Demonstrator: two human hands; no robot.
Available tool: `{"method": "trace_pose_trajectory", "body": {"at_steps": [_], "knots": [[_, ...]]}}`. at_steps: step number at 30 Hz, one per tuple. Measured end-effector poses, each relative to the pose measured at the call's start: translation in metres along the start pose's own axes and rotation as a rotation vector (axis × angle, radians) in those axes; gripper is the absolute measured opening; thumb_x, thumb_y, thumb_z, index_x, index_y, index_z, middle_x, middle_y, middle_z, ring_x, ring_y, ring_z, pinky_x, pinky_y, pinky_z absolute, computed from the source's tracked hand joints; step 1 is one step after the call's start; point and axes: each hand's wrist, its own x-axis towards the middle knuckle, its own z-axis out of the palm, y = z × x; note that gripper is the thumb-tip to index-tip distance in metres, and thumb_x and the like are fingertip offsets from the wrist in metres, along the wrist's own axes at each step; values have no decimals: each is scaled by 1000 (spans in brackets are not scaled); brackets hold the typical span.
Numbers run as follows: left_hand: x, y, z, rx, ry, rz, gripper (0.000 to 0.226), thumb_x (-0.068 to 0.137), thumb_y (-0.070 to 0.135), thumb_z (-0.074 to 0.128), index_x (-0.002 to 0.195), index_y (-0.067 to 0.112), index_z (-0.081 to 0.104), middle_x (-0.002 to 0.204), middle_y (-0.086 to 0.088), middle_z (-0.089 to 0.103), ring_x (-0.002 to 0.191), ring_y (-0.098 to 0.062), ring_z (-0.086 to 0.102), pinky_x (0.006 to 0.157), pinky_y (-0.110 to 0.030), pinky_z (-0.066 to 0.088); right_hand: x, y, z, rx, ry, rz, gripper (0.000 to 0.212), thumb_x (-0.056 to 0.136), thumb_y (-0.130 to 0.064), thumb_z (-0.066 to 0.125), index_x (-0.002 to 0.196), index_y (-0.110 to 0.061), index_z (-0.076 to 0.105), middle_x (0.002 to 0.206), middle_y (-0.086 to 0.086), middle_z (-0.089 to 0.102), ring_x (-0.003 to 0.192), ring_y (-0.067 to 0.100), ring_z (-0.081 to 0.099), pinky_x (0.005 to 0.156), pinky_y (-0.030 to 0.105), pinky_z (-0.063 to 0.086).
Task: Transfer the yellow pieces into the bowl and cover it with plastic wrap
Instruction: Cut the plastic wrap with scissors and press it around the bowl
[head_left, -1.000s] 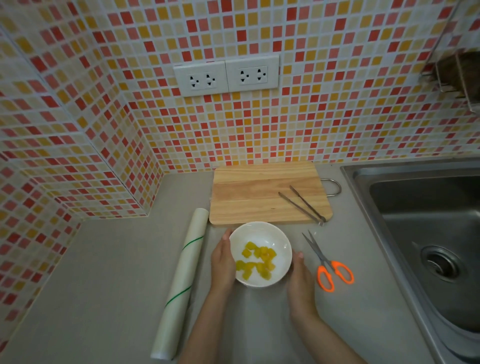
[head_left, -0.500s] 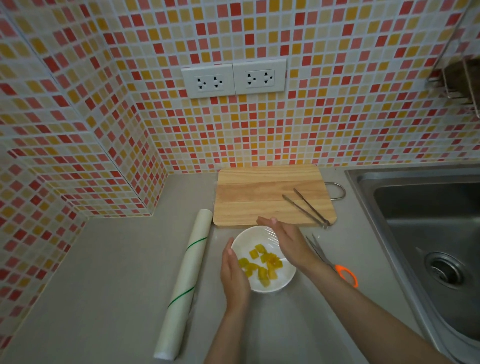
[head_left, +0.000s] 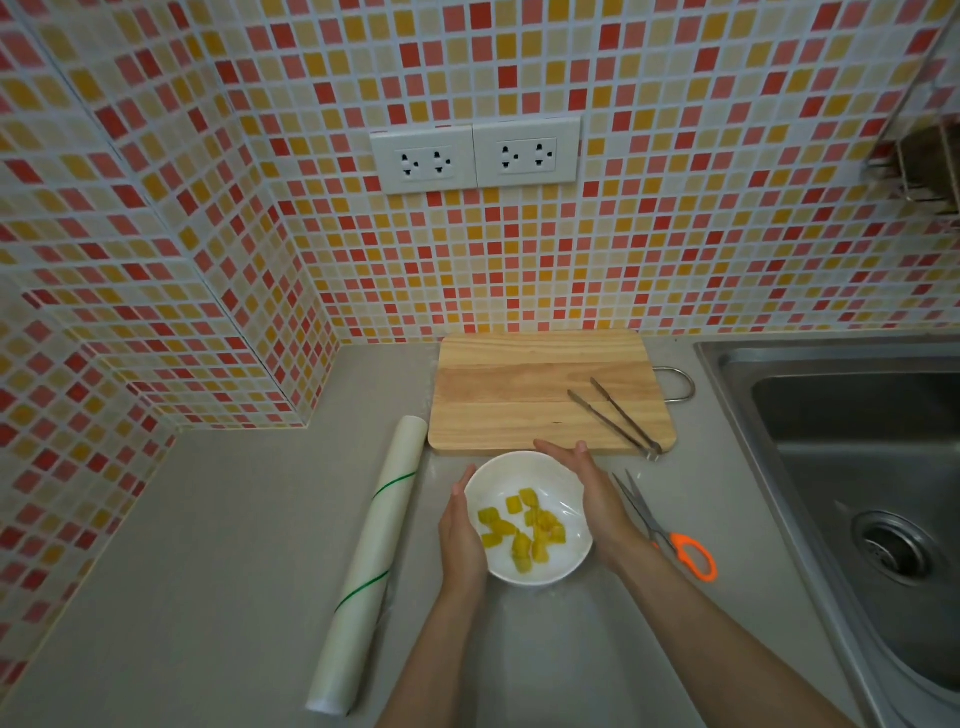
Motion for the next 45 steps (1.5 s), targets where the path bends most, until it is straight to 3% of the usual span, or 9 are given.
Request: {"method": "trace_pose_trajectory", "body": {"at_steps": [5, 11, 19, 26, 29, 36, 39, 42, 45], "knots": [[7, 0, -4, 144, -12, 65, 41, 101, 33, 26, 129, 21, 53, 125, 2, 57, 114, -14, 54, 94, -28, 43, 3, 10, -4, 104, 38, 111, 59, 92, -59, 22, 113, -24, 64, 121, 13, 64, 113, 32, 58, 105, 53, 40], [15, -2, -15, 262, 225, 391, 46, 97, 33, 26, 127, 12, 55, 130, -3, 58, 124, -17, 49, 104, -26, 32, -16, 7, 7, -98, 353, -45, 48, 97, -42, 27, 77, -20, 64, 82, 5, 66, 81, 22, 60, 73, 31, 44], [-37, -31, -8, 253, 89, 372, 57, 88, 47, 27, 139, 25, 39, 140, 16, 40, 131, 0, 35, 110, -22, 26, -35, 16, -16, -350, 535, -265, 38, 97, -23, 38, 84, -1, 66, 80, 16, 67, 84, 31, 62, 65, 31, 44], [-39, -39, 8, 53, 46, 182, 43, 101, 33, 24, 142, 25, 31, 139, 11, 39, 127, -5, 39, 103, -23, 32, -23, 3, -14, -142, 185, -212, 40, 99, -29, 32, 132, -14, 49, 130, -5, 52, 124, 9, 46, 106, 28, 34], [-34, -39, 14, 4, 74, 159, 57, 95, 52, 25, 145, 24, 29, 147, 7, 37, 133, -11, 38, 110, -29, 32, -15, 3, -12, -65, 135, -132, 38, 99, -35, 32, 124, -20, 57, 124, -5, 56, 120, 13, 50, 100, 29, 39], [-13, -22, 28, -259, 180, 78, 44, 101, 33, 25, 141, 21, 38, 135, 1, 51, 126, -18, 48, 104, -32, 41, -12, 16, -7, 133, 203, -81, 46, 97, -40, 31, 110, -12, 64, 112, 9, 67, 105, 25, 62, 93, 43, 47], [-1, -15, 28, -311, 240, 112, 44, 101, 29, 23, 141, 16, 38, 137, -4, 51, 125, -16, 49, 96, -23, 44, -18, 23, -4, 127, 237, -141, 40, 99, -36, 28, 117, -21, 60, 118, 6, 65, 108, 18, 61, 89, 34, 50], [9, -14, 24, -274, 234, 113, 42, 101, 27, 29, 137, 11, 45, 139, -9, 51, 127, -18, 49, 110, -36, 37, -23, 26, -5, 78, 218, -194, 38, 100, -32, 26, 118, -25, 58, 115, -5, 65, 102, 1, 61, 76, 13, 51], [13, -12, 17, -183, 196, 130, 39, 101, 21, 31, 129, 4, 52, 134, -14, 55, 123, -21, 54, 106, -33, 40, -22, 20, -12, 27, 228, -226, 42, 100, -31, 25, 110, -25, 65, 112, -3, 68, 105, 8, 62, 82, 17, 50]]}}
